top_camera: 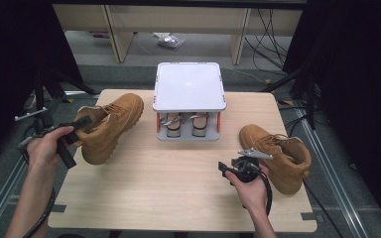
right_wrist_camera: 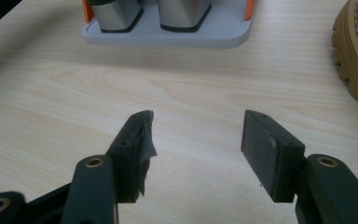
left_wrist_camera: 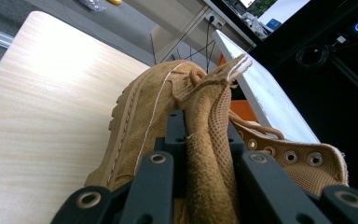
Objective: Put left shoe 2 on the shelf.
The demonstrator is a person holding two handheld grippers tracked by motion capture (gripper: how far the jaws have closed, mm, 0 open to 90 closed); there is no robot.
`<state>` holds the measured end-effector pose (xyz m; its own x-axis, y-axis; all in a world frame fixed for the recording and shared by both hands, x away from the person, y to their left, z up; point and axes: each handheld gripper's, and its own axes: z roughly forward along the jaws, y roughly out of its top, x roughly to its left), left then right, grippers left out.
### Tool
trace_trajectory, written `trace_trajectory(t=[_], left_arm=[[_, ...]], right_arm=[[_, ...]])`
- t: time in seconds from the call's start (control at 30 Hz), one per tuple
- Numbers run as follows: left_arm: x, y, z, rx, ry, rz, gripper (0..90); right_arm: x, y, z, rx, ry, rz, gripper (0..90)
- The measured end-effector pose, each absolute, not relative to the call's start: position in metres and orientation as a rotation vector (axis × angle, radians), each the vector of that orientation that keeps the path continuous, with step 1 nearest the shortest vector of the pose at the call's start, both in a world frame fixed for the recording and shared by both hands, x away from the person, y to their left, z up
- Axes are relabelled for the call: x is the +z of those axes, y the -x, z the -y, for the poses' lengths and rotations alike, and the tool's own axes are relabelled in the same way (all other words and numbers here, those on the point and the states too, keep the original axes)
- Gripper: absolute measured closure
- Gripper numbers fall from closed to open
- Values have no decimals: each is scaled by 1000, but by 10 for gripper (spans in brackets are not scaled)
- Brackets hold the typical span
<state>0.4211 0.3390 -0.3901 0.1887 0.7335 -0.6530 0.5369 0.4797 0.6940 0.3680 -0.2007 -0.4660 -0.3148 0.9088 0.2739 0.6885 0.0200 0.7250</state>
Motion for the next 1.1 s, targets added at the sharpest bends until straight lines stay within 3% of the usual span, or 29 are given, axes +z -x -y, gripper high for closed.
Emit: trace_trajectory(t=[1.1], left_arm=[[-373,-442,-331,157,-1120,-1466,793]], right_arm=[[-466,-369,206,1165,-1620,-2031,445]])
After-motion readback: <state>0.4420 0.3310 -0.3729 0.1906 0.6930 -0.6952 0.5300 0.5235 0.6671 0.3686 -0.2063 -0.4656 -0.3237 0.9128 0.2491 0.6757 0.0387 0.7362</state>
